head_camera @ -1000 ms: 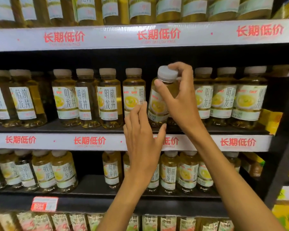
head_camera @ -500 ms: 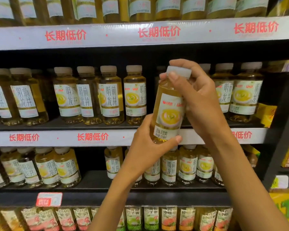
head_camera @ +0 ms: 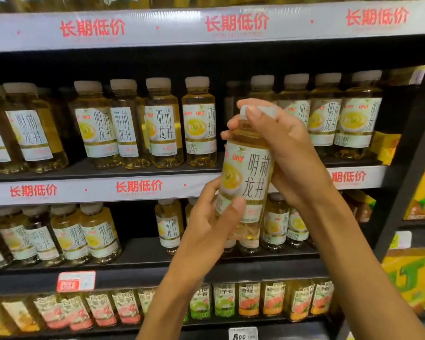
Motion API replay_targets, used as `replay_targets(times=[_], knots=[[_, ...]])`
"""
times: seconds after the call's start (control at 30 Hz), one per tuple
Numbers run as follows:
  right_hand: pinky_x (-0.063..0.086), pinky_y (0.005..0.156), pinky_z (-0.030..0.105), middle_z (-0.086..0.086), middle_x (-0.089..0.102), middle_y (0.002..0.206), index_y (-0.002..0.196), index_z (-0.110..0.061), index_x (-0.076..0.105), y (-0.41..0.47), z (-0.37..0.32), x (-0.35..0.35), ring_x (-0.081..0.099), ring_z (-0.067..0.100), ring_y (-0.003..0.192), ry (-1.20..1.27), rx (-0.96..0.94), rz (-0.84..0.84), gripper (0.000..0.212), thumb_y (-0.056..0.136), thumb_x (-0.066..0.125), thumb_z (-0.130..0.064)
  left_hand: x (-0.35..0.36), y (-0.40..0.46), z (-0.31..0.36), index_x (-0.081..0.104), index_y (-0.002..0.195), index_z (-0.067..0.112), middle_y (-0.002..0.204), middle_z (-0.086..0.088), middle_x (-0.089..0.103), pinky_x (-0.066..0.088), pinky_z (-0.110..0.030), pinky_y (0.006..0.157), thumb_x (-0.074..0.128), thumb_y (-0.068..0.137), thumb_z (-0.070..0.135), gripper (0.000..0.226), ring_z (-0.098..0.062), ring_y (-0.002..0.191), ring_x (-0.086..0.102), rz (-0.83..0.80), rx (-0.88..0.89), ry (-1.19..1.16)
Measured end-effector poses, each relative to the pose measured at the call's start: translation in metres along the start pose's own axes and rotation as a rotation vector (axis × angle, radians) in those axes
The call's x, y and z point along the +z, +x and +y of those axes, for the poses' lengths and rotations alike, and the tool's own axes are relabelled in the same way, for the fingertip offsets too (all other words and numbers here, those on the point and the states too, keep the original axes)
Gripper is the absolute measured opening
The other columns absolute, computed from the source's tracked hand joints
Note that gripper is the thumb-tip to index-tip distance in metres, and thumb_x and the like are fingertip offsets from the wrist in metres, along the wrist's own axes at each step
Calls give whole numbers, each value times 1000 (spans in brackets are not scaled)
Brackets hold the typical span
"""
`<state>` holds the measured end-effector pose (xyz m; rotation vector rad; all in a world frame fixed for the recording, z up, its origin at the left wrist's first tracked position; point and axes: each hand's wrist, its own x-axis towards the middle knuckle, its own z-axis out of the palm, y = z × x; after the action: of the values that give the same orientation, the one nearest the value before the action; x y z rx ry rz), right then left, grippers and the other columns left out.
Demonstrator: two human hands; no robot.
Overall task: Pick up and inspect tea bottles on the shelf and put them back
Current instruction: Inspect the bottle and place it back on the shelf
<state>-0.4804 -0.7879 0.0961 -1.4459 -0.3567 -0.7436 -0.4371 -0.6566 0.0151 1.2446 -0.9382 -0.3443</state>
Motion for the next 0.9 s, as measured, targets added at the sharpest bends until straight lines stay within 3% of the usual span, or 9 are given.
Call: replay_targets(times=[0.13, 0.23, 0.3, 0.4, 0.47, 0.53, 0.67, 0.77, 0.9], knots=[[56, 83, 30, 5, 73, 98, 97, -25, 72, 0, 3, 1, 68, 23, 101, -18, 97, 23, 24, 93, 53, -38, 7, 1, -4, 61, 116, 41, 115, 8, 70, 51, -38, 93, 47, 75, 69, 52, -10, 109, 65, 70, -25, -84], [56, 86, 35, 8, 73, 97, 99, -18, 72, -1, 6, -2, 68, 25, 101, 169, 221, -30, 35, 92, 49, -43, 5, -1, -5, 65, 119, 21, 95, -13, 72, 57, -36, 63, 46, 84, 66, 60, -23, 78, 69, -50, -103, -375], [56, 84, 35, 7, 72, 93, 110, -12, 63, -3, 9, -1, 69, 24, 95, 301, 292, -87, 38, 94, 45, -41, 5, -2, -4, 66, 118, 16, 88, -16, 69, 54, -34, 55, 41, 86, 61, 60, -24, 69, 66, -157, -160, -519], [57, 82, 35, 4, 71, 86, 111, -10, 60, -4, 12, -1, 69, 20, 86, 292, 272, -66, 36, 95, 45, -39, 5, -3, -10, 72, 106, 31, 93, -6, 74, 57, -31, 68, 30, 85, 71, 61, -20, 81, 70, -48, -179, -274], [57, 79, 32, 2, 71, 85, 109, -12, 62, -6, 11, -2, 70, 19, 86, 175, 229, -14, 35, 92, 51, -41, 3, -3, -10, 69, 102, 39, 98, 11, 75, 54, -15, 74, 30, 75, 74, 59, -6, 94, 70, 88, -121, -47], [57, 73, 27, 1, 73, 87, 108, -13, 63, -9, 11, -1, 70, 17, 87, 57, 186, 35, 39, 85, 56, -44, 2, -4, -7, 64, 105, 40, 99, 22, 72, 47, -4, 70, 31, 71, 74, 59, 5, 94, 66, 100, -54, 43], [55, 71, 21, 4, 75, 95, 107, -10, 68, -10, 10, 8, 71, 14, 91, -59, 168, 60, 46, 84, 55, -49, 10, -5, -8, 58, 109, 47, 104, 31, 67, 47, -3, 73, 35, 71, 76, 53, 11, 99, 62, 121, 0, 72], [56, 83, 28, 8, 73, 102, 99, -16, 73, -9, 7, 6, 69, 19, 98, -2, 201, -33, 37, 93, 51, -45, 7, -6, -8, 68, 110, 37, 106, 6, 73, 56, -27, 82, 41, 77, 76, 59, -12, 99, 69, 130, -48, -167], [53, 90, 37, 9, 71, 100, 111, -14, 65, -8, 16, 4, 67, 24, 98, 153, 210, -92, 41, 93, 43, -44, 2, -9, -5, 70, 106, 9, 81, -17, 68, 56, -33, 58, 42, 79, 70, 72, -25, 63, 66, -144, -212, -497]])
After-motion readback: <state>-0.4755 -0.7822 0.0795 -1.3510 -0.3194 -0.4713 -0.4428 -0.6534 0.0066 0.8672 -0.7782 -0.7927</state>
